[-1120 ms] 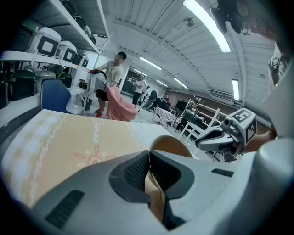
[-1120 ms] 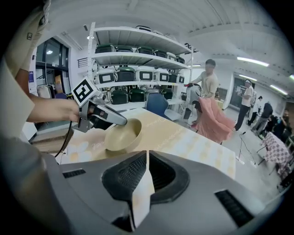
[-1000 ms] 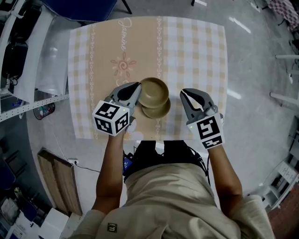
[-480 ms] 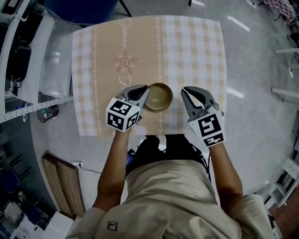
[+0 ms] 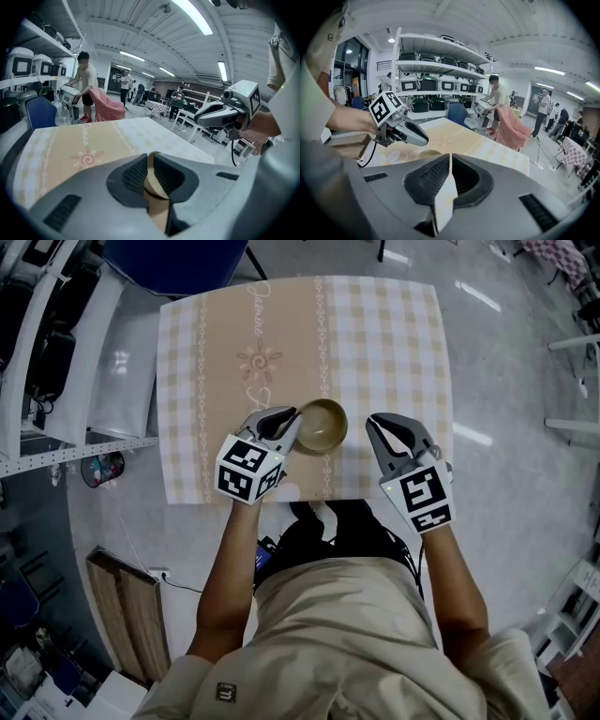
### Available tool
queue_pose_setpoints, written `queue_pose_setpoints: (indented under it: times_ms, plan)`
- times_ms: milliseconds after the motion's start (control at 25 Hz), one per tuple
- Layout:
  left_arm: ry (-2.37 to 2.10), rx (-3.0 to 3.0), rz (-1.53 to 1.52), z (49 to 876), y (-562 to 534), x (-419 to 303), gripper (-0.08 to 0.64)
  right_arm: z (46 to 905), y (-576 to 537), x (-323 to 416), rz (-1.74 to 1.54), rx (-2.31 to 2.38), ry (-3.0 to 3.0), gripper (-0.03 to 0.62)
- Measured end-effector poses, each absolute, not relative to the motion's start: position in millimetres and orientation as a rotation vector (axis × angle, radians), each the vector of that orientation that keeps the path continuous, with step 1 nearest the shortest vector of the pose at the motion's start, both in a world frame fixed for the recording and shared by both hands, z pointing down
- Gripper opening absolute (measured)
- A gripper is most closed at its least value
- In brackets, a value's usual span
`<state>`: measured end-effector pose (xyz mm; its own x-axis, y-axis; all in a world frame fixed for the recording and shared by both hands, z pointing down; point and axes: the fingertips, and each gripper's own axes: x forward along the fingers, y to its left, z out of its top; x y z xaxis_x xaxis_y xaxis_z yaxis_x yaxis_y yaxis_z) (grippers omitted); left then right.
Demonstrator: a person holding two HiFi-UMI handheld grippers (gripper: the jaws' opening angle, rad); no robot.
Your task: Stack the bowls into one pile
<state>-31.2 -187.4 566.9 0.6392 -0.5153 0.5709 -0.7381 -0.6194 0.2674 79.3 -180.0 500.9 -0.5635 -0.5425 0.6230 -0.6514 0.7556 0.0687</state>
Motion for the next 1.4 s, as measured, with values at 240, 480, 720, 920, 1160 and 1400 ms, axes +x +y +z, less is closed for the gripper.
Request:
queue_pose_setpoints:
  times_ms: [240,480,720,920,1160,1400]
  plan:
    - [-1.035,2.416,0.582,530.3,-170.8,-47.4,0.023,479.0,-162.6,74.6,0.184,0.899,-2.328,0.014]
    - [-1.103,2.467,0.554,488.1,-148.1,-64.0,0.023,453.3,-144.3,69.4,0.132,0.906,-2.344,0.014]
    - [-1.183,2.539,0.503,440.1,-127.2,-77.2,0.023,423.0,-129.8,64.7,0.074,0.929,-2.367,0.014]
    - [-1.248,2.622,0.433,396.0,-111.1,-84.0,0.023,399.5,-117.0,61.1,0.036,0.942,-2.391,0.014]
    - [-1.313,2.763,0.341,332.8,-92.9,-89.6,0.023,363.1,-102.6,55.2,-0.002,0.964,-2.445,0.014]
    - [-1.365,2.864,0.263,282.9,-65.3,-97.9,0.023,321.8,-77.1,45.4,-0.024,0.984,-2.518,0.014]
